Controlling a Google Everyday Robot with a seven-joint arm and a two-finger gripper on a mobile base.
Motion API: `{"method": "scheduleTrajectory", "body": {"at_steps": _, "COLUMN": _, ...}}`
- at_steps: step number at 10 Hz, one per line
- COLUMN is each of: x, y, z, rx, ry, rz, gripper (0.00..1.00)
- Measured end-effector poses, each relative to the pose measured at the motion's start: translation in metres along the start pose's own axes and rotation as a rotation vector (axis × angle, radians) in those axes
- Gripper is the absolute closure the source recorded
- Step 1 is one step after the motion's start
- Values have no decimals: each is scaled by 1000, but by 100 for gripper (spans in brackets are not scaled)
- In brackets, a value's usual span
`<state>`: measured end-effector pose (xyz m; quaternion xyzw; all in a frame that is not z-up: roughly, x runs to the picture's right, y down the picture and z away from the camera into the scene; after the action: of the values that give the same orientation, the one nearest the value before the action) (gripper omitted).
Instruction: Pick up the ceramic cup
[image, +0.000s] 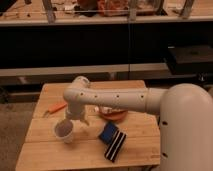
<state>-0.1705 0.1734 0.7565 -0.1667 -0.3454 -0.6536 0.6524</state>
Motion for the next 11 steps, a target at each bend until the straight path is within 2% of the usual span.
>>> {"method": "scheduleTrajectory", "body": {"at_steps": 2, "x": 1, "y": 0, "z": 2, "rx": 0, "ry": 1, "rz": -35, "gripper": 20}}
{"method": "scheduleTrajectory", "body": {"at_steps": 11, "x": 6, "y": -1, "z": 6, "rx": 3, "ry": 9, "rz": -31, "gripper": 20}}
